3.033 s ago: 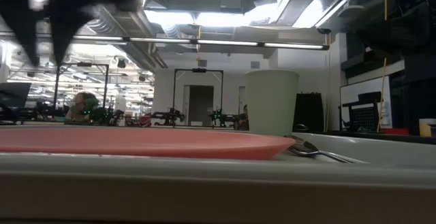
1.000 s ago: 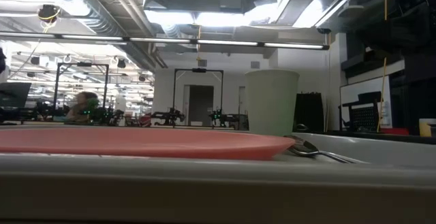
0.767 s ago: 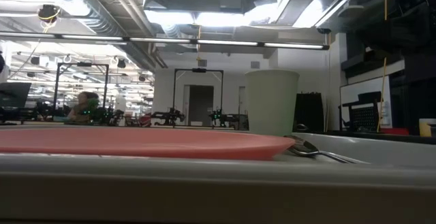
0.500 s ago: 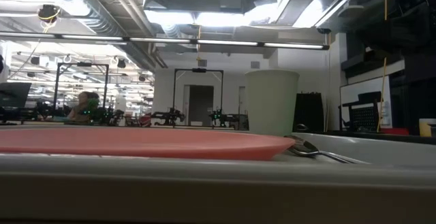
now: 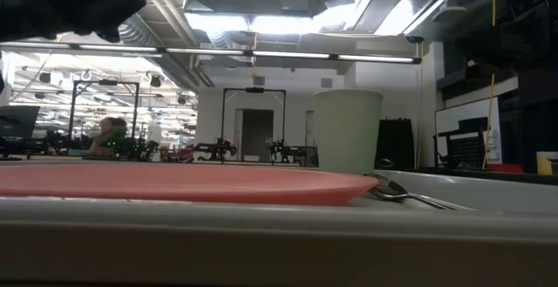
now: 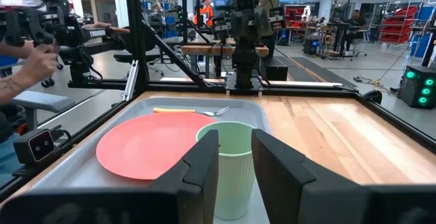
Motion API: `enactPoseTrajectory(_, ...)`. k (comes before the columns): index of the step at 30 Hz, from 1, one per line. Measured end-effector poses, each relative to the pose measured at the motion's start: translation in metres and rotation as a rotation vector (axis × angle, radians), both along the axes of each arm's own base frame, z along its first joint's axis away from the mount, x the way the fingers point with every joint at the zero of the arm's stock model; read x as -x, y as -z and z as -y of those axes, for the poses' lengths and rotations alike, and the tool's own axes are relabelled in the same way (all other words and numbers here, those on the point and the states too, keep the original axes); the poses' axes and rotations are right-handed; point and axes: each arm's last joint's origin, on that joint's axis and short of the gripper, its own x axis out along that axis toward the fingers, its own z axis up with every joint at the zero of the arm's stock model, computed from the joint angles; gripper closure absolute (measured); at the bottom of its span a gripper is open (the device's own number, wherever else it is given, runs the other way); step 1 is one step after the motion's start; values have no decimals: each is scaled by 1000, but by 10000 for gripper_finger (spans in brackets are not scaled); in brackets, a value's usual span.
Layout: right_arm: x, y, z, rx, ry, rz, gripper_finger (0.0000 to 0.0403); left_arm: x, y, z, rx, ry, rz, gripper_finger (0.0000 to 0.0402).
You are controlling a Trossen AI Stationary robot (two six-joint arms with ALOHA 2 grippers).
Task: Pick and place plate/cup/fork/spoon on tray
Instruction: Return to Home Position
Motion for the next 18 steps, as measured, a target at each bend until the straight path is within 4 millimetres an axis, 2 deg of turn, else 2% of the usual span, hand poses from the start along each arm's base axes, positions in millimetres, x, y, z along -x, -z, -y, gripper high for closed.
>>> enactPoseTrajectory(5, 0, 0, 0, 0, 0, 0, 308, 1, 10, 0, -5, 6, -72, 321)
enactPoseTrajectory(12, 0, 0, 0, 0, 0, 0, 308, -2, 29, 1, -5, 14, -278, 321)
enactPoseTrajectory(18, 0, 0, 0, 0, 0, 0, 308, -1, 29, 11, -72, 94, -277, 321)
